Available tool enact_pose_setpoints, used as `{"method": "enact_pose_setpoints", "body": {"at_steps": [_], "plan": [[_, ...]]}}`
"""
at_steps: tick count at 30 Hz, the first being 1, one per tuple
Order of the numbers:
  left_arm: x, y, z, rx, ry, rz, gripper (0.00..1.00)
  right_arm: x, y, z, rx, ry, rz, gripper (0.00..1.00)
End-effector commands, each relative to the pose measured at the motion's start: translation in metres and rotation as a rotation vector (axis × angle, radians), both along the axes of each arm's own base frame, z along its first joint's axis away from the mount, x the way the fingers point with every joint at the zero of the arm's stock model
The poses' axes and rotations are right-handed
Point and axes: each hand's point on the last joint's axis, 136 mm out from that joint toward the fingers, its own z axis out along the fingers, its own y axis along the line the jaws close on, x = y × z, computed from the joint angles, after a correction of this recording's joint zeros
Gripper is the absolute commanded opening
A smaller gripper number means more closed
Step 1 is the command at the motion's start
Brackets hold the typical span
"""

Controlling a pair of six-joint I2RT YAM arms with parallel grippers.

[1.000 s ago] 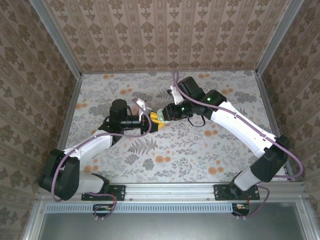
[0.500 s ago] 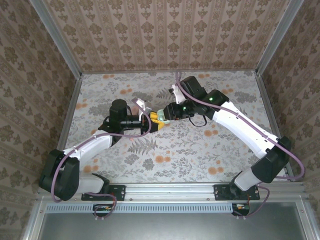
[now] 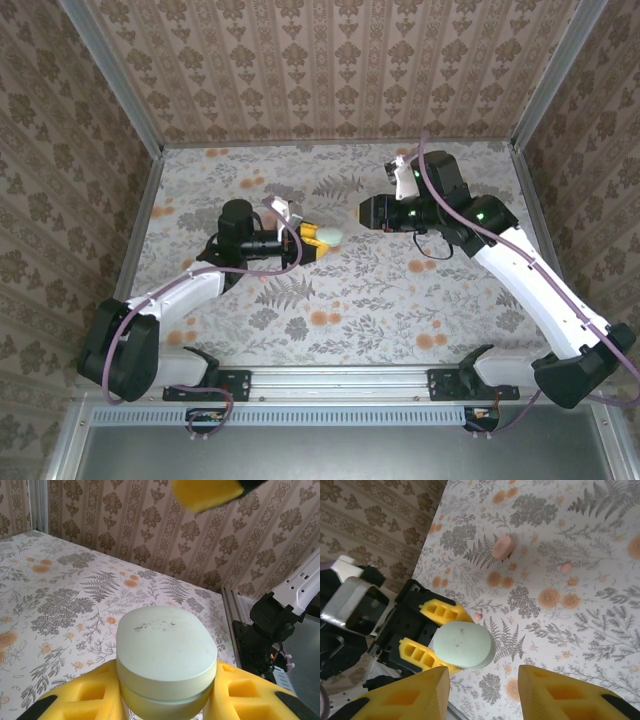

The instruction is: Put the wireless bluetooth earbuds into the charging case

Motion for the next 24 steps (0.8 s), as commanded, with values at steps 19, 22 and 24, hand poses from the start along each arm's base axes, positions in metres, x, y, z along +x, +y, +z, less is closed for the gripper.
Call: {"method": "enact_pose_setpoints", "body": {"at_steps": [19, 22, 24], "plan": [[-0.009, -0.005, 0.054, -0.169, -0.085, -0.036, 0.00, -0.008, 0.076, -0.020, 0.430, 0.299, 0.100, 0.58], [-0.010, -0.006, 0.053, -0.168, -0.081, -0.035, 0.00, -0.005, 0.078, -0.021, 0.442, 0.310, 0.093, 0.55], [-0.010, -0.005, 0.052, -0.167, -0.077, -0.027, 0.00, -0.004, 0.079, -0.019, 0.458, 0.310, 0.094, 0.46]]}}
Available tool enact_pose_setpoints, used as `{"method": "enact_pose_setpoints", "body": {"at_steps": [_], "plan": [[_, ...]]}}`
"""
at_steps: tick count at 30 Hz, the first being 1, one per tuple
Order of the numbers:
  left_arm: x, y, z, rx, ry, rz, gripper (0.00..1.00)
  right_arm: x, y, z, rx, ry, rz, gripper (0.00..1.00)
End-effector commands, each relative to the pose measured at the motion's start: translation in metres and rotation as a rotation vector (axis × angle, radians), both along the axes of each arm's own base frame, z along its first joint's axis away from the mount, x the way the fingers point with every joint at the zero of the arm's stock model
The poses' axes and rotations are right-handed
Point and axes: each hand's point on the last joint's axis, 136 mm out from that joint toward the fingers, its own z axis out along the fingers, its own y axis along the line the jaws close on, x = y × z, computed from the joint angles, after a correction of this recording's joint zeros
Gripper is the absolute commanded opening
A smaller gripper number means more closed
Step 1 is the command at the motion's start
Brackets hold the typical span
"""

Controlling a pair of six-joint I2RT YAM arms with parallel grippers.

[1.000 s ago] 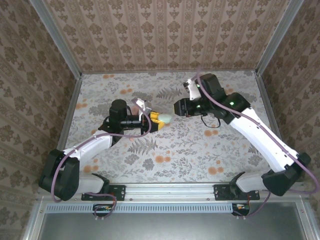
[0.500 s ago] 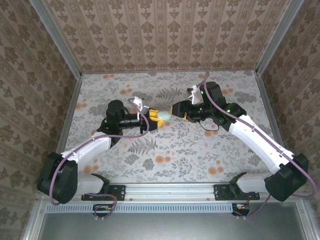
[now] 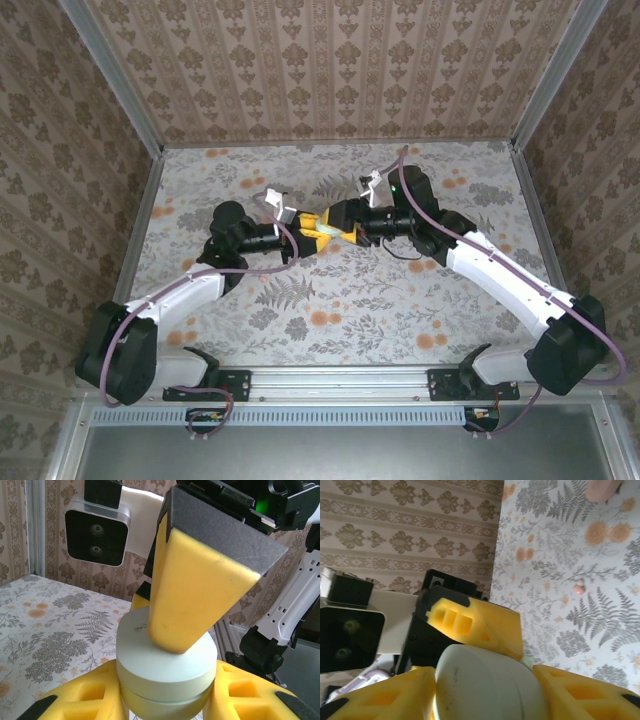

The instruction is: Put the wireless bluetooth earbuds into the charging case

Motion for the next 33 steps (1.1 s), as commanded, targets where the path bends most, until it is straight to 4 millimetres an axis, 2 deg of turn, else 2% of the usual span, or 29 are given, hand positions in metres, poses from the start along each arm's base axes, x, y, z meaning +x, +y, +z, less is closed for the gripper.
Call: {"method": "enact_pose_setpoints", "body": {"at_steps": [1, 3, 5, 8, 9, 10, 11, 17, 21, 26, 28, 30, 33], "plan": [[-0.006, 0.000, 0.006, -0.026, -0.021, -0.015, 0.00, 0.000, 0.007, -0.001, 0.041, 0.028, 0.012, 0.40], [-0.007, 0.001, 0.004, -0.021, -0.017, -0.006, 0.00, 0.001, 0.008, 0.001, 0.056, 0.029, 0.007, 0.28], [-0.008, 0.003, 0.000, -0.004, -0.012, 0.006, 0.03, 0.003, 0.008, 0.002, 0.067, 0.035, 0.000, 0.21], [-0.009, 0.006, -0.008, 0.036, 0.001, 0.032, 0.35, 0.006, 0.007, 0.003, 0.074, 0.037, -0.013, 0.18], [-0.009, 0.008, -0.010, 0.048, 0.002, 0.047, 0.55, 0.008, 0.006, 0.003, 0.076, 0.038, -0.020, 0.18], [-0.010, 0.011, -0.011, 0.057, -0.001, 0.065, 0.71, 0.010, 0.004, 0.003, 0.079, 0.041, -0.030, 0.18], [-0.010, 0.014, -0.012, 0.064, -0.011, 0.087, 0.98, 0.013, 0.001, 0.003, 0.082, 0.042, -0.044, 0.18], [-0.004, 0.040, -0.016, 0.140, -0.027, 0.251, 1.00, 0.042, -0.030, -0.006, 0.078, 0.051, -0.154, 0.18], [0.011, 0.066, -0.023, 0.194, 0.018, 0.399, 1.00, 0.066, -0.065, -0.032, 0.004, 0.051, -0.223, 0.21], [0.046, 0.107, -0.037, 0.254, 0.243, 0.639, 1.00, 0.112, -0.117, -0.102, -0.123, 0.117, -0.284, 0.21], [0.056, 0.119, -0.048, 0.288, 0.342, 0.696, 1.00, 0.129, -0.130, -0.127, -0.154, 0.138, -0.287, 0.21], [0.060, 0.124, -0.057, 0.303, 0.412, 0.699, 1.00, 0.144, -0.137, -0.152, -0.185, 0.158, -0.275, 0.21], [0.063, 0.122, -0.064, 0.301, 0.459, 0.660, 1.00, 0.164, -0.135, -0.180, -0.190, 0.169, -0.238, 0.21]]}}
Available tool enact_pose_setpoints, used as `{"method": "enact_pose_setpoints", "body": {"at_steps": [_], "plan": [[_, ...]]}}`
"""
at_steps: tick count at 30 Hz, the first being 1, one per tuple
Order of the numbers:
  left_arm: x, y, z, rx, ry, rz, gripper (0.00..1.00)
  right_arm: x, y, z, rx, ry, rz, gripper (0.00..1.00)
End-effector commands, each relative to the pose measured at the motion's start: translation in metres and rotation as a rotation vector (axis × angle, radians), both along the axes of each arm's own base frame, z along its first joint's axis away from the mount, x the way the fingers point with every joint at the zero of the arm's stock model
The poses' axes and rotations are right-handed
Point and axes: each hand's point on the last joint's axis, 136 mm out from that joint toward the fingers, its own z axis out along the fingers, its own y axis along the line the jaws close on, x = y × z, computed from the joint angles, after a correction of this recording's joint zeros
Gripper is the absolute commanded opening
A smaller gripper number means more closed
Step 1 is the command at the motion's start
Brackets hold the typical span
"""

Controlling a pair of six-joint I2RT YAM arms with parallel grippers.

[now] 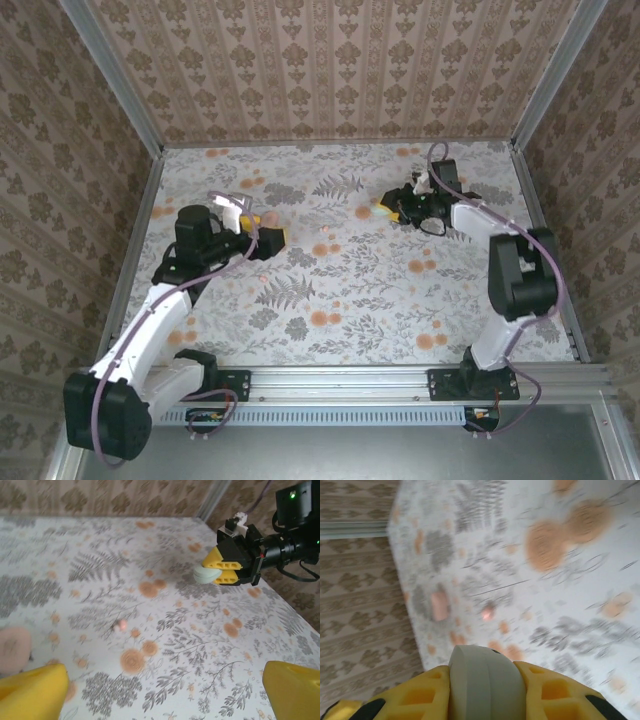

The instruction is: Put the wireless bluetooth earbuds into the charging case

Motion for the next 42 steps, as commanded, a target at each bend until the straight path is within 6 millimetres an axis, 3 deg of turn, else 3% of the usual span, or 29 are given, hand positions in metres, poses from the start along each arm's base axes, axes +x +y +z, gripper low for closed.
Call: {"method": "enact_pose_setpoints", "body": {"at_steps": [1, 9, 17, 22, 30, 35, 42], "plan": [[-0.001, 0.002, -0.009, -0.023, 0.111, 0.006, 1.00, 0.016, 0.012, -0.011, 0.008, -0.056, 0.111, 0.21], [0.009, 0.001, -0.021, -0.003, 0.119, 0.001, 1.00, 0.033, 0.010, -0.063, -0.053, -0.009, 0.144, 0.27], [0.017, 0.004, -0.027, 0.035, 0.109, 0.021, 1.00, 0.024, -0.008, -0.077, -0.185, 0.049, 0.126, 0.53], [0.020, 0.005, -0.029, 0.044, 0.116, 0.022, 1.00, 0.018, -0.023, -0.071, -0.273, 0.062, 0.103, 0.60], [0.025, 0.020, -0.035, 0.112, 0.124, 0.106, 1.00, 0.007, -0.051, -0.035, -0.477, -0.002, 0.067, 0.62], [0.035, 0.035, -0.049, 0.184, 0.175, 0.175, 1.00, -0.003, -0.043, -0.019, -0.522, -0.038, 0.096, 0.61], [0.062, 0.051, -0.079, 0.253, 0.317, 0.199, 0.94, -0.024, -0.008, -0.001, -0.566, -0.104, 0.167, 0.60]]}}
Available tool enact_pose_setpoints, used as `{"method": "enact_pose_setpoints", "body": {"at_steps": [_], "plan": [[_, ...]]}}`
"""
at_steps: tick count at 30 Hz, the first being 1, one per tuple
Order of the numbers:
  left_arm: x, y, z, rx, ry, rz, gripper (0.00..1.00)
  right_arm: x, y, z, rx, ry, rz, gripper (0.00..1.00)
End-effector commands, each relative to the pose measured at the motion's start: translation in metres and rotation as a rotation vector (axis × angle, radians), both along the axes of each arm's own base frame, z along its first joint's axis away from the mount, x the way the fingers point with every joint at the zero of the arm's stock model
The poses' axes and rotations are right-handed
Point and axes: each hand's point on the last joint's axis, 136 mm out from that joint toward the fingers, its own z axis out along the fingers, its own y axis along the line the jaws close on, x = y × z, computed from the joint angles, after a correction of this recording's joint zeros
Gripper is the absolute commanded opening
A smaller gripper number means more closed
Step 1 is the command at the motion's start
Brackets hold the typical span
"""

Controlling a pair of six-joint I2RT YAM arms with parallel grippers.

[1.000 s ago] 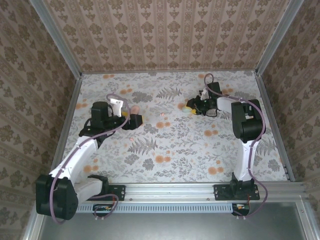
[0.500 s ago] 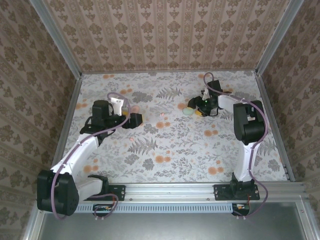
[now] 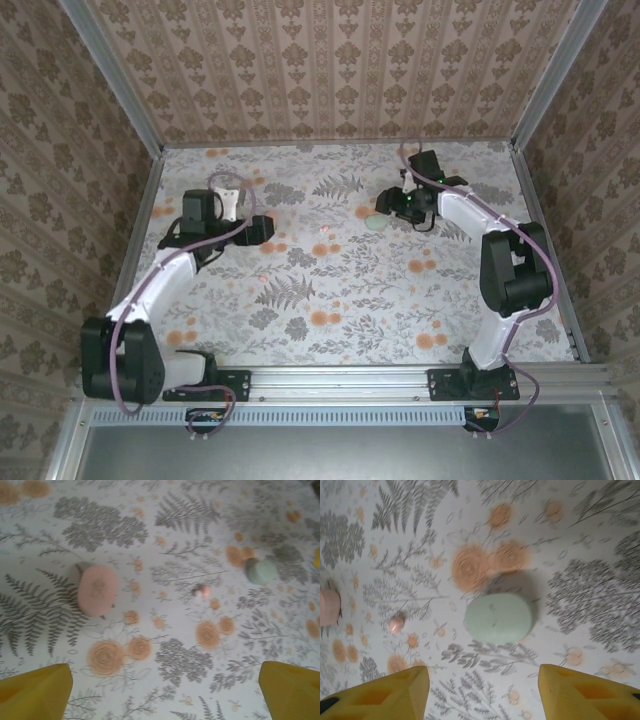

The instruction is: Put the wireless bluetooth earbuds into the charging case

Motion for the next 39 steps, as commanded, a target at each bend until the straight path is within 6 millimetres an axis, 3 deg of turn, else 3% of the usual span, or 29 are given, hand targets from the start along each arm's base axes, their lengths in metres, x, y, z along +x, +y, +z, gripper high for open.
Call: {"method": "enact_pose_setpoints", "body": {"at_steps": [1, 10, 19, 24, 33, 39], "plan": [[0.011, 0.007, -0.015, 0.072, 0.078, -0.008, 0.92, -0.022, 0.009, 0.007, -0.063, -0.005, 0.039, 0.60], [0.040, 0.020, -0.066, 0.265, 0.229, 0.004, 0.83, -0.049, 0.038, 0.020, -0.045, -0.038, 0.087, 0.59], [0.057, -0.012, -0.096, 0.340, 0.266, -0.120, 0.80, -0.054, 0.043, 0.024, -0.028, -0.051, 0.087, 0.60], [0.069, -0.011, -0.114, 0.402, 0.289, -0.108, 0.79, -0.054, 0.044, 0.027, -0.021, -0.059, 0.086, 0.59], [0.083, -0.012, -0.123, 0.424, 0.320, -0.110, 0.76, -0.055, 0.045, 0.026, -0.005, -0.056, 0.079, 0.59], [0.084, -0.017, -0.132, 0.401, 0.367, -0.119, 0.67, -0.056, 0.047, 0.031, 0.017, -0.059, 0.074, 0.60]]}}
